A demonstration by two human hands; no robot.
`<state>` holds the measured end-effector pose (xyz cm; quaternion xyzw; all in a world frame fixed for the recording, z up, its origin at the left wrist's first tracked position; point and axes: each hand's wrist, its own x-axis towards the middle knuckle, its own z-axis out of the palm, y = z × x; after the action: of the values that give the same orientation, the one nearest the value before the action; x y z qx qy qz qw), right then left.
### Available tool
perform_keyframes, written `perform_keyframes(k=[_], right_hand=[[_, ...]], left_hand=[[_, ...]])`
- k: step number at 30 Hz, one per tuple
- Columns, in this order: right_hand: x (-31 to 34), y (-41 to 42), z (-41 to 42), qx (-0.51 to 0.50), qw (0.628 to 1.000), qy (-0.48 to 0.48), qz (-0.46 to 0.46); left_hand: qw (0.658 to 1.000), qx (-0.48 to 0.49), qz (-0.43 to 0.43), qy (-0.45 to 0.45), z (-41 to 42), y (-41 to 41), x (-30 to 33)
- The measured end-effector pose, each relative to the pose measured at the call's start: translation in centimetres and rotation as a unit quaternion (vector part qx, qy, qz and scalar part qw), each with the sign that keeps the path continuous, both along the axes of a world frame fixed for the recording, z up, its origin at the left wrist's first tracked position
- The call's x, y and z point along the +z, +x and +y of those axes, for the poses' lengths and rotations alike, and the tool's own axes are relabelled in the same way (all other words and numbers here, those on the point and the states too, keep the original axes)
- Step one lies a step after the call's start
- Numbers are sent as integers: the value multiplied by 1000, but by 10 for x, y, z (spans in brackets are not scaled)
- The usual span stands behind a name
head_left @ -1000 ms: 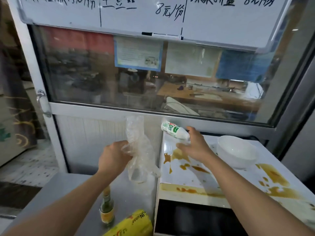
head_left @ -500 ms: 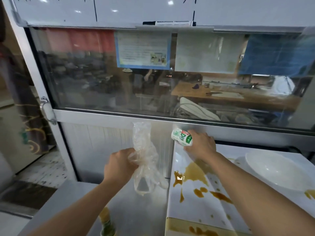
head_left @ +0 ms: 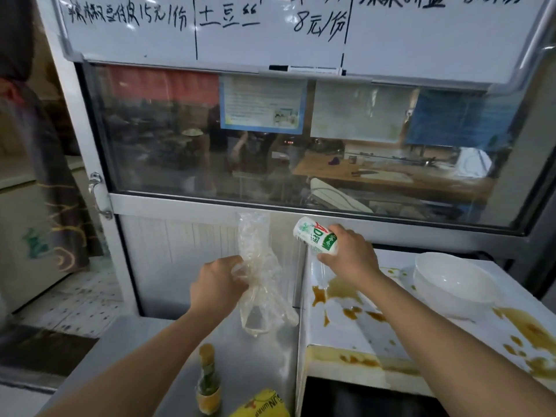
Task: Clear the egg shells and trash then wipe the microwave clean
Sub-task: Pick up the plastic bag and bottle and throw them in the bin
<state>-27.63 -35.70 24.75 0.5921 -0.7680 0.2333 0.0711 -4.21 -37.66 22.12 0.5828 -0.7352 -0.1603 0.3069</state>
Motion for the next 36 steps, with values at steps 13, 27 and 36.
perform_keyframes(k=[13, 27, 36], right_hand=[[7, 104, 174, -99, 994, 22, -44], [-3, 165, 367, -204, 977, 43, -31], [-21, 167, 497, -287, 955, 33, -66]], left_hand=[[992, -119, 20, -24, 100, 91, 10], [964, -265, 28, -15, 224, 98, -1], [933, -358, 7, -13, 330, 64, -10]])
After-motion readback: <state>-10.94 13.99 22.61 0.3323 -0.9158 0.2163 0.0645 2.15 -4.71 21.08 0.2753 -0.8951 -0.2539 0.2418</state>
